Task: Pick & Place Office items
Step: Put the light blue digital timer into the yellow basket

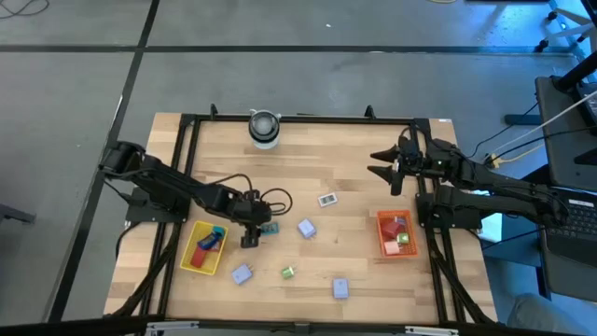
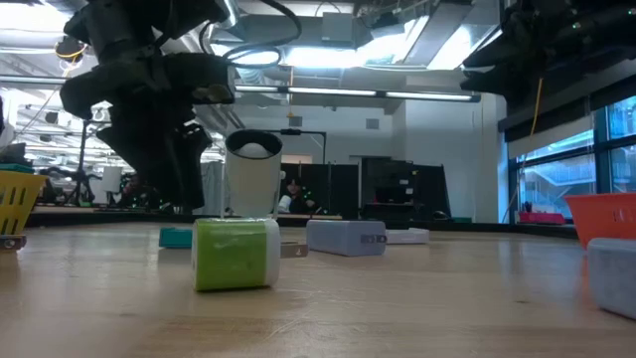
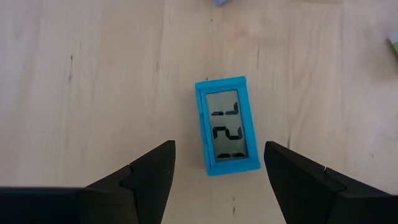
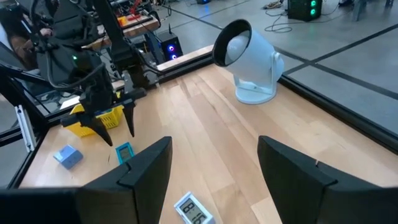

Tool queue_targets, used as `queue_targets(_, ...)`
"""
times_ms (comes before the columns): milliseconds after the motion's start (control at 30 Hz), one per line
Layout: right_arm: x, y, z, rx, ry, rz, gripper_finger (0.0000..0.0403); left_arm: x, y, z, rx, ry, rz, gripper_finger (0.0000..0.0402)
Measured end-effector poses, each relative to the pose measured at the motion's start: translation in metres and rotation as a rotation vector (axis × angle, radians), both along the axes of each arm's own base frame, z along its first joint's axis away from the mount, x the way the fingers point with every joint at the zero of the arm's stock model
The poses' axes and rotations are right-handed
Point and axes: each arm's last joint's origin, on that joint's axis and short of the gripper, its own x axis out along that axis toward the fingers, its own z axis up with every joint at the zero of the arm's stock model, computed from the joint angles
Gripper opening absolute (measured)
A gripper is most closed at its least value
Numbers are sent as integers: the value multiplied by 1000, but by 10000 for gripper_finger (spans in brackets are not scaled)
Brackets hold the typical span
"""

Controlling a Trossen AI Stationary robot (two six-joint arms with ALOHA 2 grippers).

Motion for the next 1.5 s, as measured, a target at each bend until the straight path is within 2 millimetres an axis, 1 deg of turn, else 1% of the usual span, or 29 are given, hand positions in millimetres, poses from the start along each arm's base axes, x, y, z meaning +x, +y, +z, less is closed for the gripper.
queue_targets(333,-1,0,-2,8,21,3,240,5,-5,-15,-37,63,28,242)
queue_targets(567,-1,0,-3,9,26,4,240,12,-11,-22,-22,85,19,242)
queue_targets(700,-1,0,-3,10,30,3,240,15,-11,-30,-1,101,56,242)
queue_targets(1000,-1,1,-4,15,37,14,240,20,-12,-29,14,102,83,239)
queue_targets(1167,-1,1,-4,20,36,29,240,20,-11,-29,14,101,85,216)
queue_targets(1400,-1,1,-4,21,40,29,240,20,-11,-29,9,101,88,152)
queue_targets(1500,-1,1,-4,21,40,29,240,20,-11,-29,8,101,87,150)
